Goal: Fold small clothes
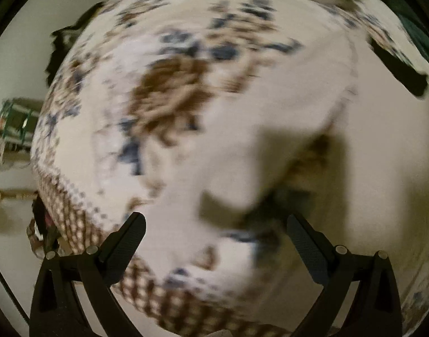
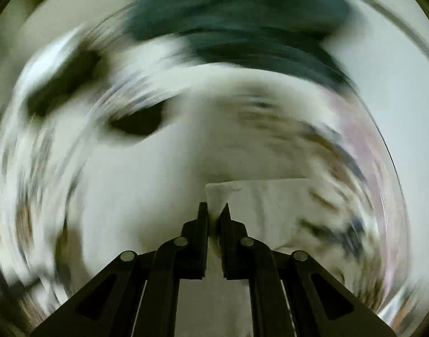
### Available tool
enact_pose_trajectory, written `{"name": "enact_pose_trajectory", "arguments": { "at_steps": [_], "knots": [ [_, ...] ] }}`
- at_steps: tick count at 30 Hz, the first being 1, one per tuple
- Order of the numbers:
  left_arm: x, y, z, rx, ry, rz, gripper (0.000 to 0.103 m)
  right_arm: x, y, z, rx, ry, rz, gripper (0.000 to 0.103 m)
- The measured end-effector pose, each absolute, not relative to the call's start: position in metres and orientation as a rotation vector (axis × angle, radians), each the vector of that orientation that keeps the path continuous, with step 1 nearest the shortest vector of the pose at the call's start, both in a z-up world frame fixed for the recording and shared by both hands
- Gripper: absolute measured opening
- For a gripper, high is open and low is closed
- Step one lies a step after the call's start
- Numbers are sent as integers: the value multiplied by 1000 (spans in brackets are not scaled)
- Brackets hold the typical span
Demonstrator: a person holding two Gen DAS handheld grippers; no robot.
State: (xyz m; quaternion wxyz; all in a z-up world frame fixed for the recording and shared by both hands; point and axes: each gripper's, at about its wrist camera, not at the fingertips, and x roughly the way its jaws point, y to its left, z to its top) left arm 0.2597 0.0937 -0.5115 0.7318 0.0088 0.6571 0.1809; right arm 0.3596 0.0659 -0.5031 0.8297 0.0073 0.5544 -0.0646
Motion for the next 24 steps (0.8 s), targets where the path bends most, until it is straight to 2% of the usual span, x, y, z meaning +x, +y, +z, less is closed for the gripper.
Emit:
{"name": "enact_pose_trajectory", "arguments": {
  "at_steps": [4, 6, 10, 14, 15, 17, 18, 19, 24],
  "knots": [
    [240, 147, -505, -6, 1417, 505, 103, 346, 227, -578, -353, 1322, 142, 7],
    [230, 170, -505, -22, 1414, 543, 103, 323, 269, -611, -451, 1383, 206, 7],
    [208, 208, -508, -72, 1415, 597, 103, 295, 302, -645, -522, 1449, 237, 7],
    [189, 231, -521, -172, 1448, 612, 103, 280, 310, -650, -547, 1462, 252, 8],
    [186, 234, -524, -216, 1459, 606, 103, 283, 305, -649, -517, 1481, 254, 10],
    [173, 251, -535, -401, 1478, 590, 103, 293, 285, -638, -385, 1547, 283, 25],
    [167, 258, -538, -471, 1477, 590, 103, 297, 272, -634, -288, 1579, 294, 42],
    [159, 266, -544, -576, 1465, 585, 103, 300, 260, -630, -207, 1593, 289, 51],
    [146, 273, -584, -808, 1515, 521, 102, 299, 192, -610, 11, 1570, 147, 52]
  ]
}}
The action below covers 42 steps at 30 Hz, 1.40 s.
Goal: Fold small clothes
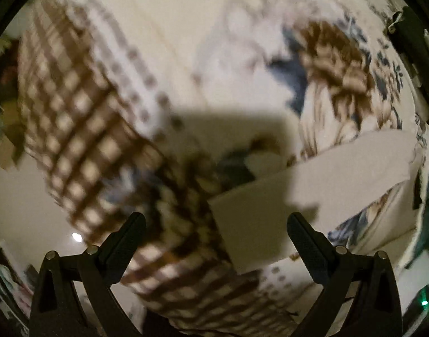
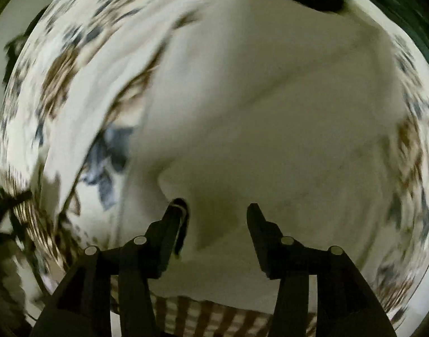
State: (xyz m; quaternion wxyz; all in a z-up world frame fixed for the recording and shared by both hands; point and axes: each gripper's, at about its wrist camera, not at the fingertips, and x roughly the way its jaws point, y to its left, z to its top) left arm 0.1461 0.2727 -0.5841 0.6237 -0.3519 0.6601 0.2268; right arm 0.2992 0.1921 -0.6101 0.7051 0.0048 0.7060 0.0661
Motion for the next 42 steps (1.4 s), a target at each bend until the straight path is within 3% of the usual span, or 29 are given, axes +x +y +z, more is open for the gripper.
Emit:
{"name": "enact_pose_trajectory", "arguments": {
  "at_steps": [1, 3, 5, 7, 10, 15, 21, 27, 31, 38, 40, 42],
  "knots": [
    [146, 269, -596, -839, 1525, 511, 96, 296, 178, -611, 41, 1571, 114, 52],
    [148, 263, -607, -851, 1533, 511, 72, 303, 150, -618, 79, 1583, 63, 52],
    [151, 255, -609, -769, 1525, 565, 34, 303, 128, -626, 118, 1604, 15, 52],
    [151, 251, -598, -708, 1485, 613, 8, 297, 107, -630, 162, 1614, -21, 52],
    [149, 242, -570, -644, 1422, 619, 1, 289, 82, -635, 227, 1624, -49, 52],
    [164, 190, -494, -421, 1275, 474, 1, 268, 36, -630, 304, 1607, -83, 52],
    [197, 20, -435, -140, 1208, 17, 1, 239, -22, -626, 357, 1595, -150, 52],
    [173, -132, -458, 14, 1295, -348, 1, 197, -96, -618, 392, 1587, -238, 52],
    [151, -187, -481, 110, 1336, -452, 1, 176, -125, -619, 412, 1584, -280, 52],
    [148, -194, -521, 115, 1461, -496, 3, 112, -197, -623, 465, 1591, -323, 52],
    [153, -183, -519, 72, 1495, -501, 11, 106, -203, -624, 485, 1585, -306, 52],
    [163, -168, -518, 33, 1500, -479, 36, 87, -225, -615, 519, 1563, -277, 52]
  ]
}}
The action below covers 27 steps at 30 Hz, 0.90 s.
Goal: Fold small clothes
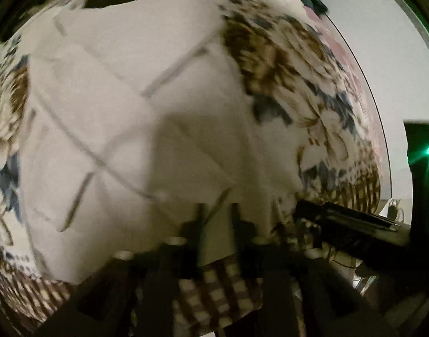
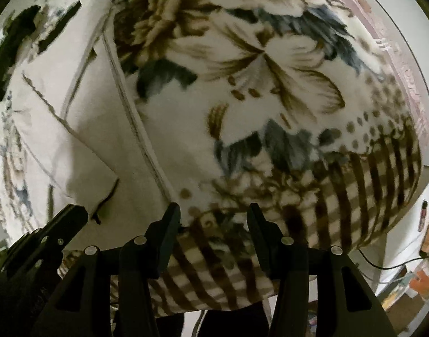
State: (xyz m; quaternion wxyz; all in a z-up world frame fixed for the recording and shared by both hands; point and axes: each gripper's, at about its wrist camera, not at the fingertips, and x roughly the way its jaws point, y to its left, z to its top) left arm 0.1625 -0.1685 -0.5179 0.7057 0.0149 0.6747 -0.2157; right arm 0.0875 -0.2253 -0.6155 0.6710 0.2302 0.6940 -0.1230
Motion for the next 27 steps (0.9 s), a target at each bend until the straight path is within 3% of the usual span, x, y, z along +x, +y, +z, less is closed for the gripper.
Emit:
{"name": "enact_pose_trajectory", "arguments": {
  "at_steps": [2, 6, 10, 14, 16, 18, 19, 20, 22, 27],
  "knots": [
    [173, -133, -508, -36, 1476, -414, 88, 75, -234, -599, 562, 1541, -242, 57],
    [185, -41, -503, -120, 1462, -217, 91, 67, -255, -597, 646, 1521, -150, 58],
    [179, 44, -539, -176, 1542, -14, 89, 71, -257, -601, 694, 1563, -92, 58],
    [166, 70, -575, -287, 1657, -35, 89, 61, -269, -628, 736, 1621, -49, 58],
    [158, 69, -586, -314, 1677, -65, 80, 55, -279, -642, 737, 1649, -45, 58],
    [153, 64, -587, -308, 1667, -77, 51, 49, -289, -647, 749, 1654, -44, 58],
    [151, 62, -586, -298, 1664, -80, 22, 48, -293, -647, 759, 1651, -46, 57],
    [148, 59, -584, -299, 1655, -84, 4, 44, -301, -646, 774, 1644, -45, 51],
    [142, 57, -573, -320, 1638, -84, 3, 43, -306, -642, 783, 1643, -38, 10],
    [137, 75, -548, -551, 1650, -61, 3, 33, -328, -613, 803, 1616, -3, 6]
  ]
}}
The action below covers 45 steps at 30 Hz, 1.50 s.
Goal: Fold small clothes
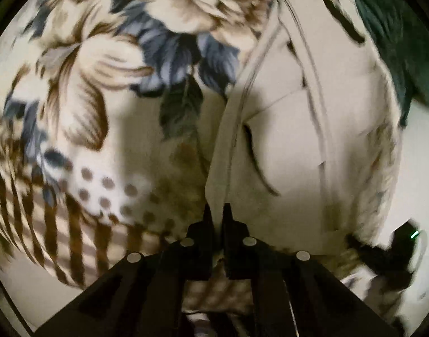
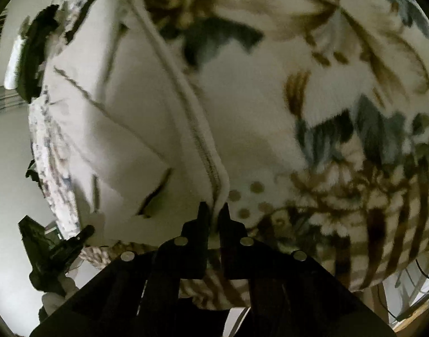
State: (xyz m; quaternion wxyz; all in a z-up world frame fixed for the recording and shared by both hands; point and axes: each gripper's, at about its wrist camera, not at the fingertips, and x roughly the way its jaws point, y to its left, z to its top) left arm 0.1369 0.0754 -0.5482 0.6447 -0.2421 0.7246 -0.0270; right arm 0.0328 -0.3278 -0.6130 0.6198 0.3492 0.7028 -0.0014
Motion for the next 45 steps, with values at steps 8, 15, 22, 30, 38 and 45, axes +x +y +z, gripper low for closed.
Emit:
{"name": "enact_pose_trajectory", "arguments": {
  "at_steps": [8, 15, 22, 30, 38, 45],
  "knots": [
    [211, 98, -525, -749, 1576, -55, 3, 99, -354, -544, 841, 1503, 50, 6],
    [325, 101, -550, -907, 1451, -85, 8, 218, -389, -546, 931, 1366, 4, 12],
    [318, 136, -526, -891, 1335, -55, 70, 226, -404, -529, 865, 1305, -62, 56],
    [329, 81, -567, -522, 1481, -75, 70, 230, -364, -553, 672, 1405, -47, 56],
    [346, 43, -575, -272, 1431, -134, 4, 269, -332, -566, 482, 1391, -86, 3],
    [359, 70, -558, -410, 1516, -131, 23, 287, -339, -576, 501, 1517, -85, 24]
  ]
}}
